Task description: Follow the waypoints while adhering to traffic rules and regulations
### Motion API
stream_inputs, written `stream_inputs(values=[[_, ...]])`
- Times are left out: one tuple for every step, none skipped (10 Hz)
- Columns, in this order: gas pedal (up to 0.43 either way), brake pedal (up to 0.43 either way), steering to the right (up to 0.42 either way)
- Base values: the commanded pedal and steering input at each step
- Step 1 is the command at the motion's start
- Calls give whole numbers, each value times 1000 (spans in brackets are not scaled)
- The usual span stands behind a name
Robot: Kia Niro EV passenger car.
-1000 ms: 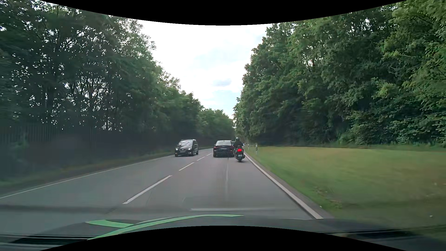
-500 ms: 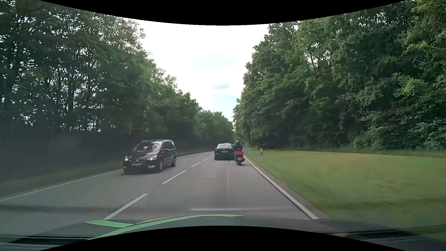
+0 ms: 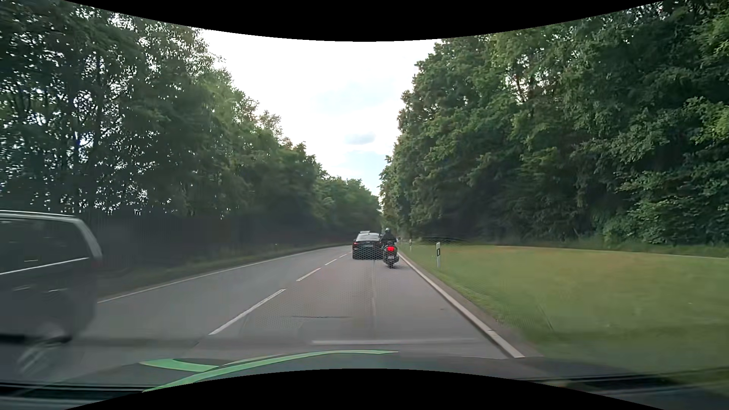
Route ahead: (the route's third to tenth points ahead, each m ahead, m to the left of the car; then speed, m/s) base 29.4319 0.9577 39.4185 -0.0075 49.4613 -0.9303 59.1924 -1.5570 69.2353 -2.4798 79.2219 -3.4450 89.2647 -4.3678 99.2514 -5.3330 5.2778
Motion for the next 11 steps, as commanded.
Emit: stream_inputs(values=[[79, 0, 6], [79, 0, 6], [87, 0, 6], [87, 0, 6], [98, 0, 6], [98, 0, 6], [98, 0, 11], [110, 0, 13], [110, 0, 12], [118, 0, 12], [130, 0, 11]])
